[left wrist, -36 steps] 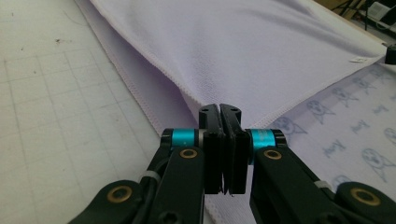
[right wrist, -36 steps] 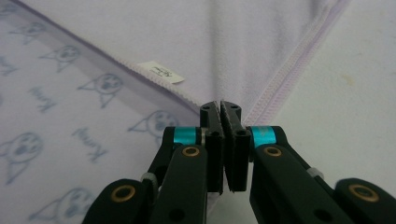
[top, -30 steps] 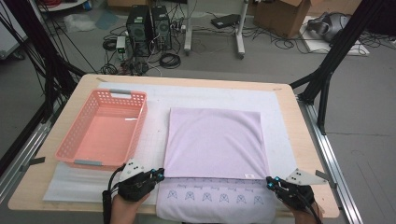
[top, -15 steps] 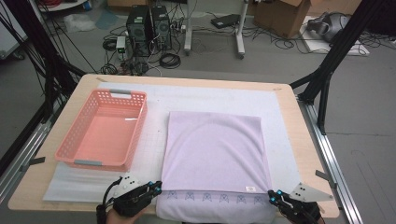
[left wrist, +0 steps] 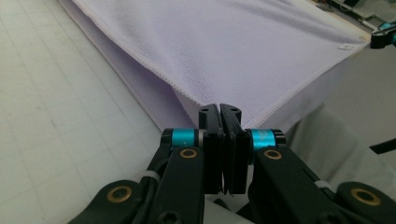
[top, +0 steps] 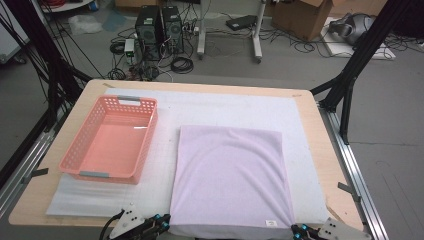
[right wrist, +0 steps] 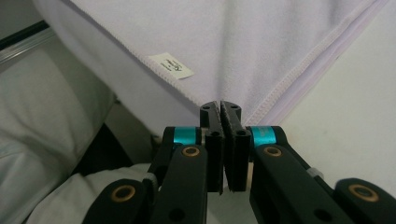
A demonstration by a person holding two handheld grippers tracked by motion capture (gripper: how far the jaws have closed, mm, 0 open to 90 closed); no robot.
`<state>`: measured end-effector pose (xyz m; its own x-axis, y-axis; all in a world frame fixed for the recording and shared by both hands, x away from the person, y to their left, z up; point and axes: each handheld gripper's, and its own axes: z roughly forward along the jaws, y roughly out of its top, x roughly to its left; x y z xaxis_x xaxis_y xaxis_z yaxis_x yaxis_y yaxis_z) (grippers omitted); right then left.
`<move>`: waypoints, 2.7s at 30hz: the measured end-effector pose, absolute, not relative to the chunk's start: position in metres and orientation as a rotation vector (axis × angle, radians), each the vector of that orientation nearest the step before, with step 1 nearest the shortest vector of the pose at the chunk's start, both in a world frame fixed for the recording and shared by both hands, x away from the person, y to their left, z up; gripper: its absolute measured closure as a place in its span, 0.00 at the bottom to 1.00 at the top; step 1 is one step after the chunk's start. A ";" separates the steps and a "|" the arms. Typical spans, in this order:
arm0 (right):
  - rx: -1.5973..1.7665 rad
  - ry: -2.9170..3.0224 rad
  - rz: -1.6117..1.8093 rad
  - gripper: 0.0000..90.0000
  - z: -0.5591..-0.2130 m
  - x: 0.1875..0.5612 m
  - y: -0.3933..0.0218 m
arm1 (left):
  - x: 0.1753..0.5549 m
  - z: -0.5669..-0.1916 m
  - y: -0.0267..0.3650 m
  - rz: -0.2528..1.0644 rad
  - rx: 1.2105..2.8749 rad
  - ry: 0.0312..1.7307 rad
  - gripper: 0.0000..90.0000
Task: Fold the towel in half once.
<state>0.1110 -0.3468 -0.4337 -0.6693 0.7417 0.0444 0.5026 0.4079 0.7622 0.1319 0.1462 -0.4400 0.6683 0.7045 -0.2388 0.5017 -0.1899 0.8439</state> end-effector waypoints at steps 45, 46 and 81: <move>1.442 2.074 1.128 0.58 -0.437 0.323 -0.349 | 0.343 -0.434 0.111 0.299 1.723 1.098 0.51; 1.442 2.071 1.116 0.57 -0.439 0.328 -0.348 | 0.346 -0.435 0.110 0.306 1.727 1.106 0.51; 1.442 2.157 1.020 0.95 -0.444 0.359 -0.335 | 0.389 -0.451 0.096 0.376 1.834 1.265 0.94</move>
